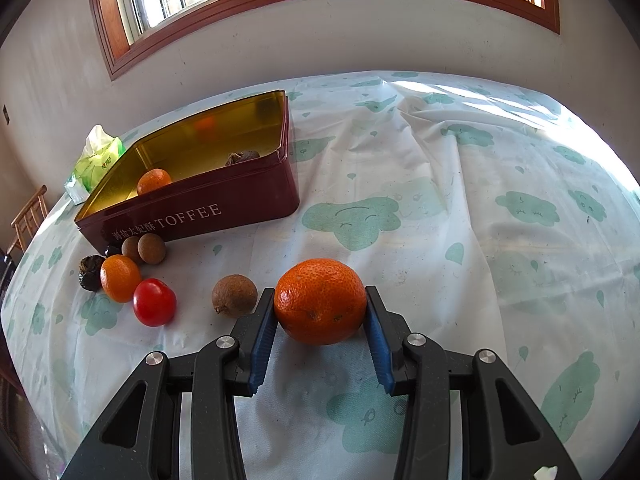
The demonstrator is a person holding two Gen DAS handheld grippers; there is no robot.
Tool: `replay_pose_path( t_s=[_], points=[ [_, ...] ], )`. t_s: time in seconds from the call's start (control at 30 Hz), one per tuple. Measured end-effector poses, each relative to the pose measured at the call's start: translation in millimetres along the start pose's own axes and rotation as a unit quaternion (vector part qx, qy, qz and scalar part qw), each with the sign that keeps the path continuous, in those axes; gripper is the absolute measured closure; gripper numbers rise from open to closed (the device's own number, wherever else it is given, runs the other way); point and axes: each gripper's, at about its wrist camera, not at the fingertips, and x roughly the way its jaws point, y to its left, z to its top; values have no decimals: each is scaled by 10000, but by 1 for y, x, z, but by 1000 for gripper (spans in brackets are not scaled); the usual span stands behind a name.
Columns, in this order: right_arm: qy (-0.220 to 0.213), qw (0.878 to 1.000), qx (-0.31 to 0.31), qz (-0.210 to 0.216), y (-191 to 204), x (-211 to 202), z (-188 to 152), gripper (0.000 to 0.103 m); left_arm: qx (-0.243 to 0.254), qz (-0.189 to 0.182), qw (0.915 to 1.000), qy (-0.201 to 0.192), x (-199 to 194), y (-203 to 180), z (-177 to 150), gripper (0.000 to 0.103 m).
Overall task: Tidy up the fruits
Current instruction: 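Hold both fruits lifted above the table in both grippers, then carry the held orange and dark fruit over the tin with both grippers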
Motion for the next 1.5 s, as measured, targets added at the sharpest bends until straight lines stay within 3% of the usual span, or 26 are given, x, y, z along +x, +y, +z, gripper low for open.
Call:
replay_pose_path(
  t_s=[0.33, 1.0, 1.5],
  points=[
    [3, 10000, -9, -6, -1, 0, 1, 62, 197, 99, 9996, -194, -17, -7, 8, 69],
    [-21, 10000, 68, 67, -3, -1, 1, 63, 460, 159, 9988, -78, -12, -15, 15, 69],
    [-89, 9983, 384, 420, -19, -11, -1, 64, 696, 74, 9976, 7, 24, -19, 50, 69]
  ],
)
